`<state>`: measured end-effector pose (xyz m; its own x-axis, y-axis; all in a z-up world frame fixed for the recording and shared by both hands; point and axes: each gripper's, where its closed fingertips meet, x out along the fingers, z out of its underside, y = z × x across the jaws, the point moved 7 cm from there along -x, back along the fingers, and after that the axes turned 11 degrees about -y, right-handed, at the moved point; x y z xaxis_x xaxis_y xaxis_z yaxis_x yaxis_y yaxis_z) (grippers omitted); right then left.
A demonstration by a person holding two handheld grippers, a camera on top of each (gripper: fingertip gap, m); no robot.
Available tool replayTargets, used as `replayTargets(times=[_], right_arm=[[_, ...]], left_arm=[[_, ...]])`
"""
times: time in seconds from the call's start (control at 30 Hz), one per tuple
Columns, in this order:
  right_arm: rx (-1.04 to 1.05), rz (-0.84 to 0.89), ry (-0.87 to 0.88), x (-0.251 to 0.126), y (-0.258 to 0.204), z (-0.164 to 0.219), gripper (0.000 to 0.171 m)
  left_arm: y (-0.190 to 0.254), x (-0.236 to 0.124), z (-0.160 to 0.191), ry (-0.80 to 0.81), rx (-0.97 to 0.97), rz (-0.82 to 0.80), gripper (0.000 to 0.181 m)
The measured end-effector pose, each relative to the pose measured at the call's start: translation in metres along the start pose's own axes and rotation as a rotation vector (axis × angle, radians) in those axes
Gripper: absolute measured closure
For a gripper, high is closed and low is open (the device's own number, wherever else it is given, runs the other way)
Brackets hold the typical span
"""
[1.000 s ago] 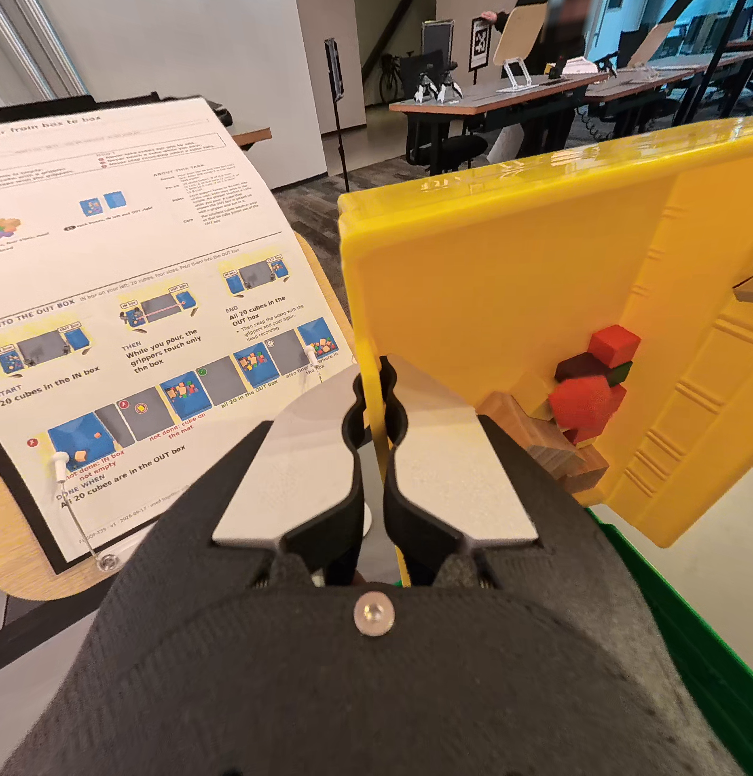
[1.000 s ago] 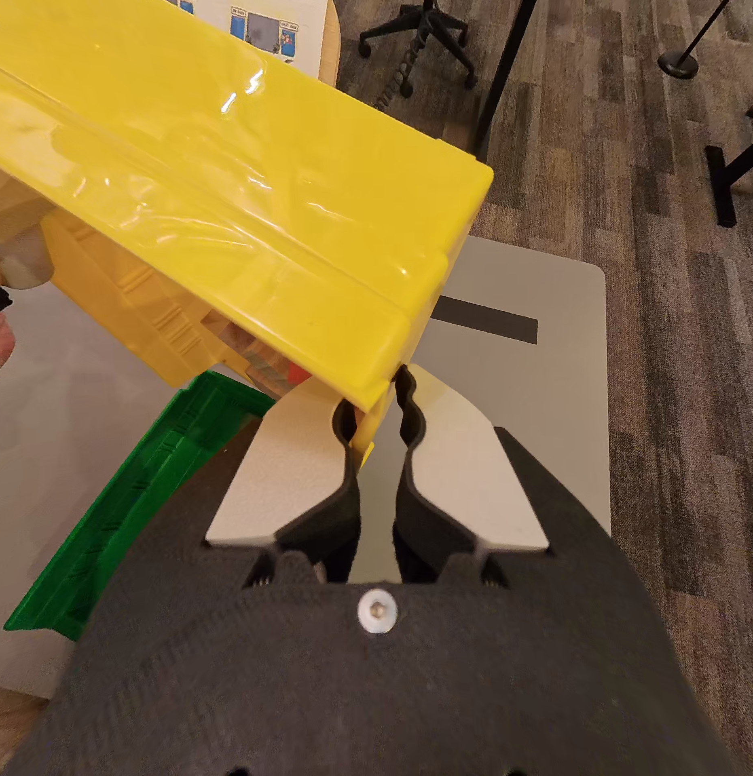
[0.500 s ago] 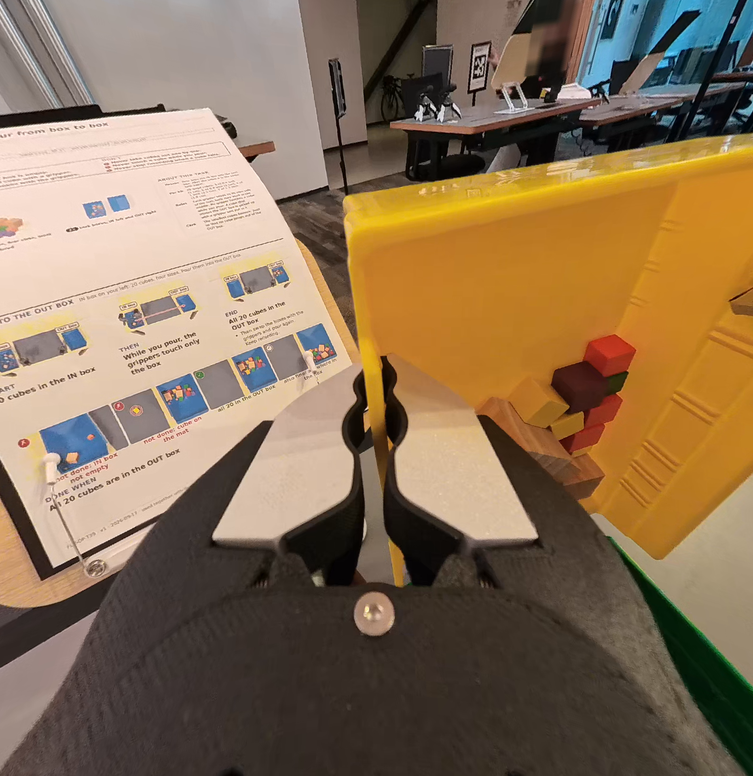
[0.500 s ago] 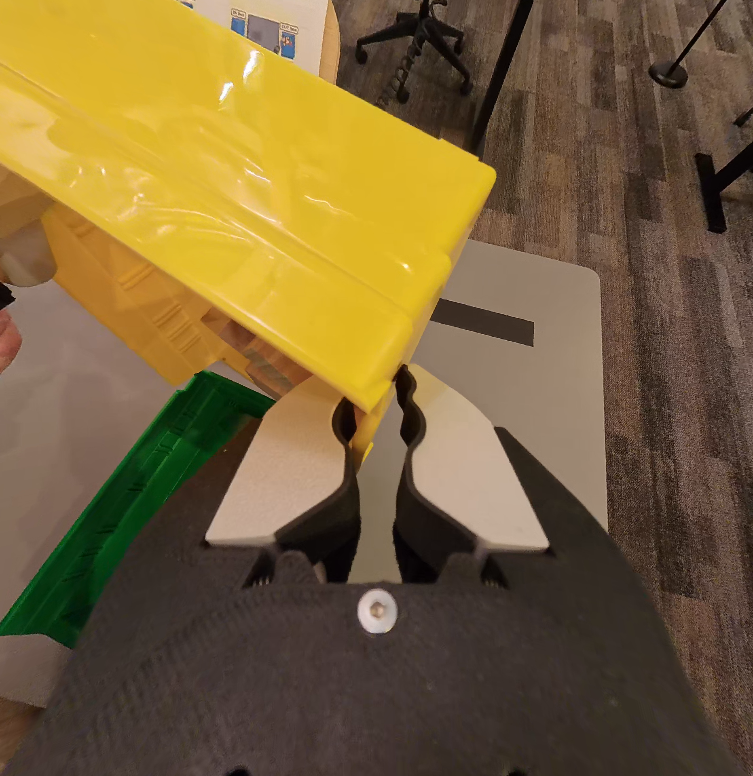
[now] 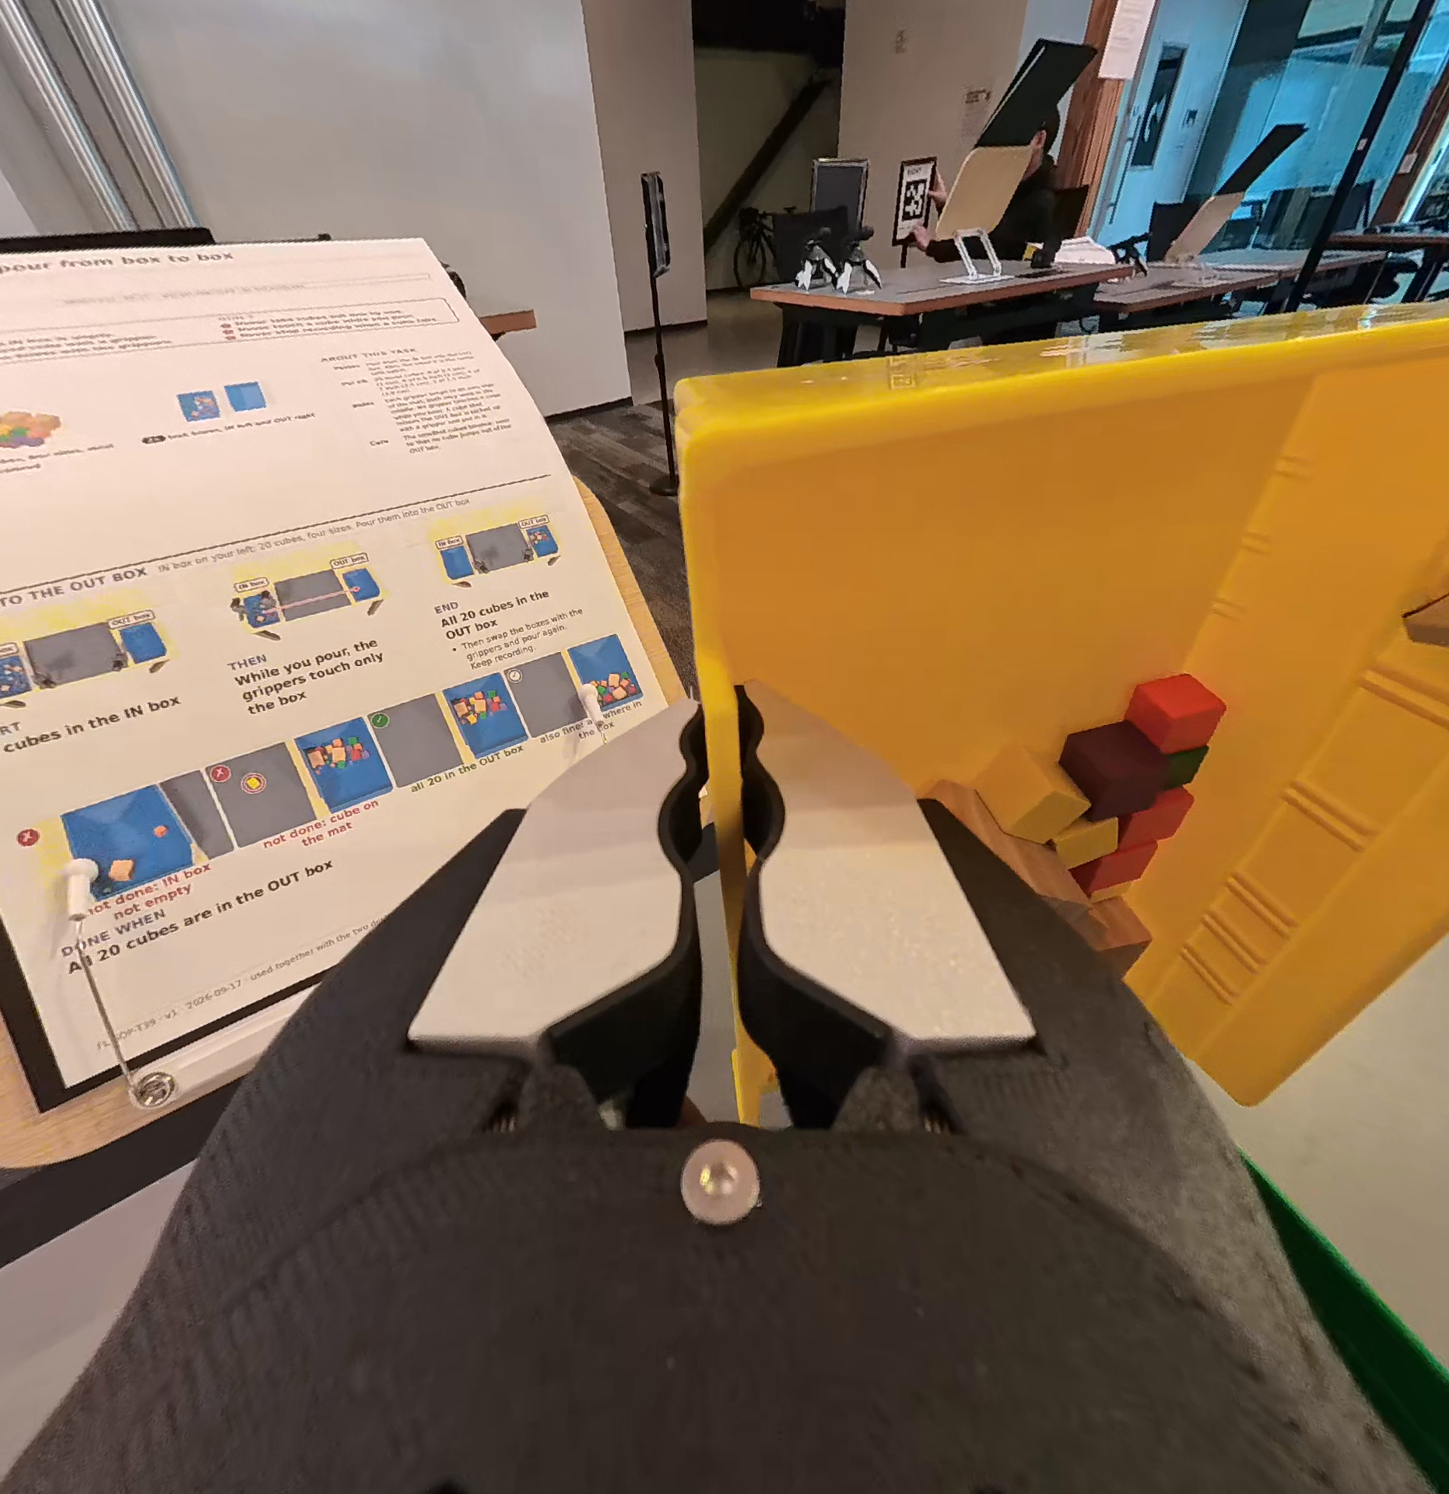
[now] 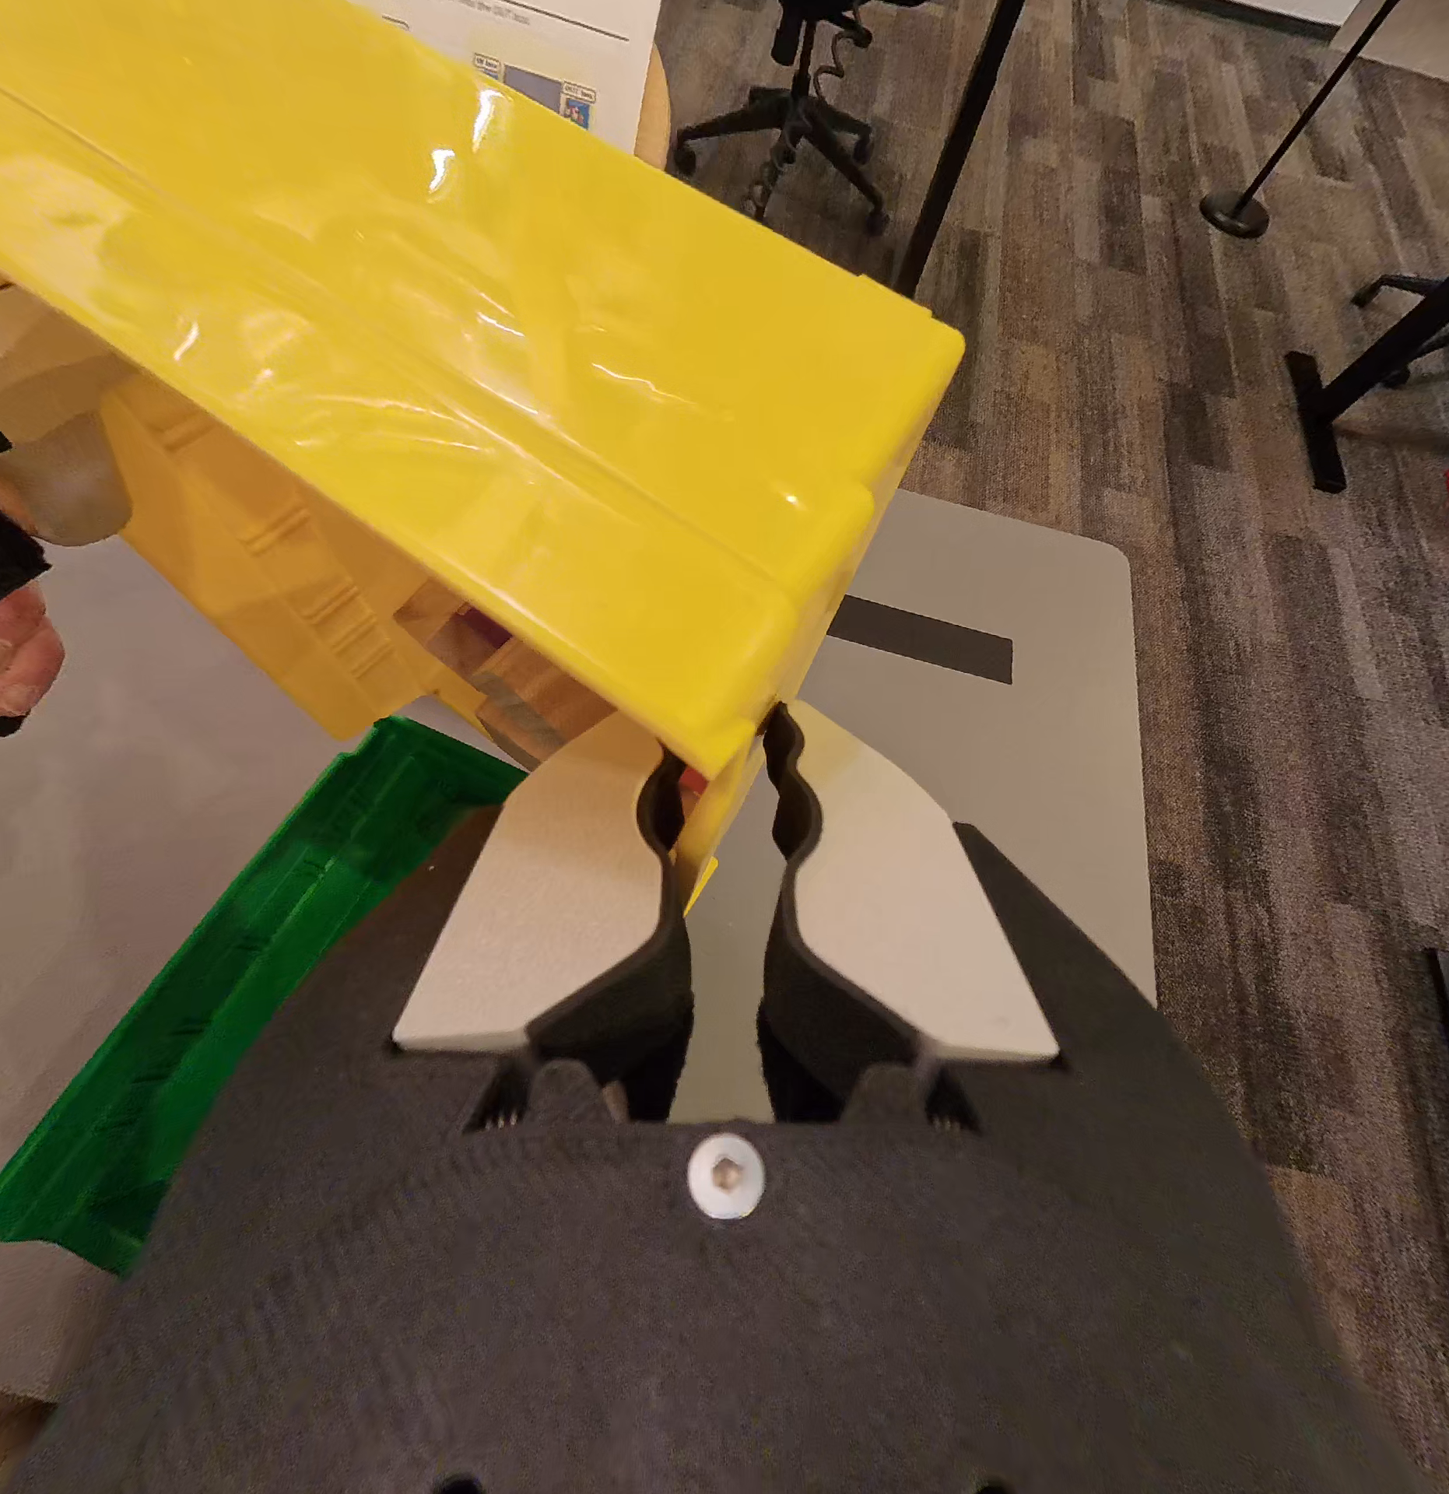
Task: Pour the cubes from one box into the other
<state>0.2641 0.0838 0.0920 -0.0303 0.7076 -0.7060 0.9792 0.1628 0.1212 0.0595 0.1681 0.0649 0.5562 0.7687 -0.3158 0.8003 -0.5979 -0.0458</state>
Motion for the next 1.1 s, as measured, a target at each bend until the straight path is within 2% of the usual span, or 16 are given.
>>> replayTargets(times=[0.03,1.1], right_arm=[[0.0,-0.002,0.004,0.0,-0.001,0.001,0.158],[-0.026,0.034,0.072,-0.006,-0.012,0.009,0.158]], left_arm=[[0.0,-0.001,0.0,0.008,0.003,-0.004,0.177],[0.0,-0.009,0.013,0.092,-0.019,-0.004,0.177]])
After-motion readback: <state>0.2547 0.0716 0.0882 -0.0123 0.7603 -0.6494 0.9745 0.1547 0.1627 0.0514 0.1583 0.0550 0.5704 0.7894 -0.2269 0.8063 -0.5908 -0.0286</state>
